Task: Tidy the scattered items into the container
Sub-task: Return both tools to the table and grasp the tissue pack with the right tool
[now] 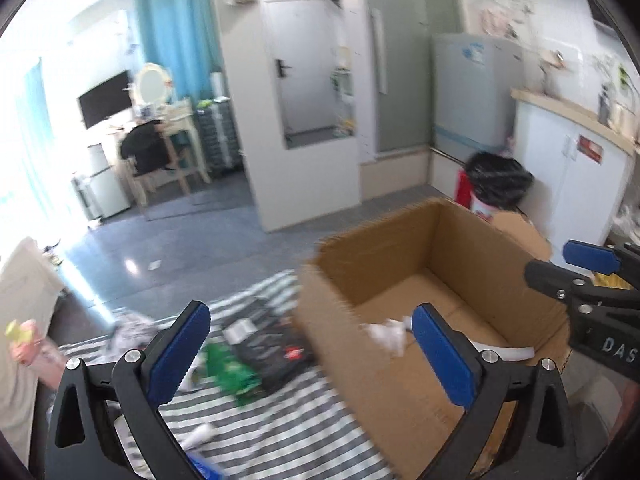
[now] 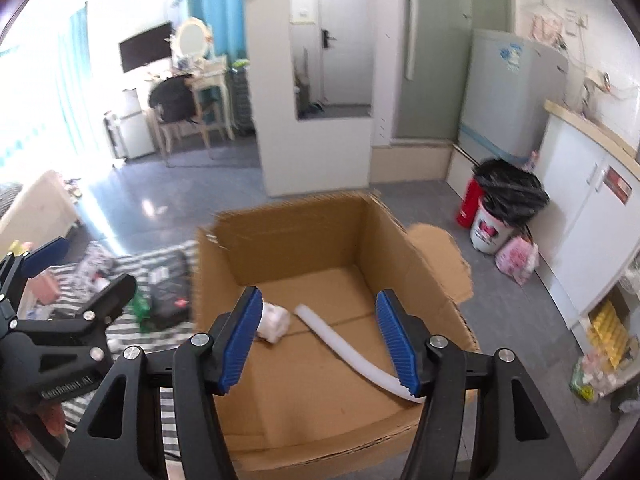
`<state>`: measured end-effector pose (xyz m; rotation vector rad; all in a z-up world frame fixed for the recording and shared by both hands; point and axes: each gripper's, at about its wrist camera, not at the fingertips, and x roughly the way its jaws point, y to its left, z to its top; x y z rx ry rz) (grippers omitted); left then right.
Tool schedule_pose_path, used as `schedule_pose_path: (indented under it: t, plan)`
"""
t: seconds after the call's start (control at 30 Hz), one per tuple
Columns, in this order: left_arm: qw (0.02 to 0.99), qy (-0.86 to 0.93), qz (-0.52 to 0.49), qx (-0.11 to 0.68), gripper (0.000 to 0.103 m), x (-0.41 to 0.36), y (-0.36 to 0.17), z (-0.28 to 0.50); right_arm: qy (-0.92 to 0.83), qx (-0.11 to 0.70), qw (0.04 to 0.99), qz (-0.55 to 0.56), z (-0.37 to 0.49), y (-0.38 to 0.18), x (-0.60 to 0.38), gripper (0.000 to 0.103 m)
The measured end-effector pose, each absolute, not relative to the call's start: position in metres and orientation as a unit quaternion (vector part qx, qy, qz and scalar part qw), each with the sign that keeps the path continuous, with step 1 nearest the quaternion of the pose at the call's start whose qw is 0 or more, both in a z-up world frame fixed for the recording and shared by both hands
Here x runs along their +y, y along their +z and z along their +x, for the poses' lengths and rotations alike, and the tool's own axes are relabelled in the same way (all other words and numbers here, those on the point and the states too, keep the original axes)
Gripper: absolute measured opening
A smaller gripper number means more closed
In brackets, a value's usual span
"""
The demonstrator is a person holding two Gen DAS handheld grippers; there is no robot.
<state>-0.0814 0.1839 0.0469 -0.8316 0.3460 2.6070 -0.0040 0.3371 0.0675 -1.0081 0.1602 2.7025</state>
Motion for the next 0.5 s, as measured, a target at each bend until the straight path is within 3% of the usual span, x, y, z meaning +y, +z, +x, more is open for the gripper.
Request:
schedule_pose_path:
  t: [0.5]
  plan:
    - [0.087, 0.928, -0.356, 0.074, 0.103, 0.012, 0.04, -0.039, 0.943, 0.003, 0.009, -0.333, 0.013, 0.08, 0.179, 0.062]
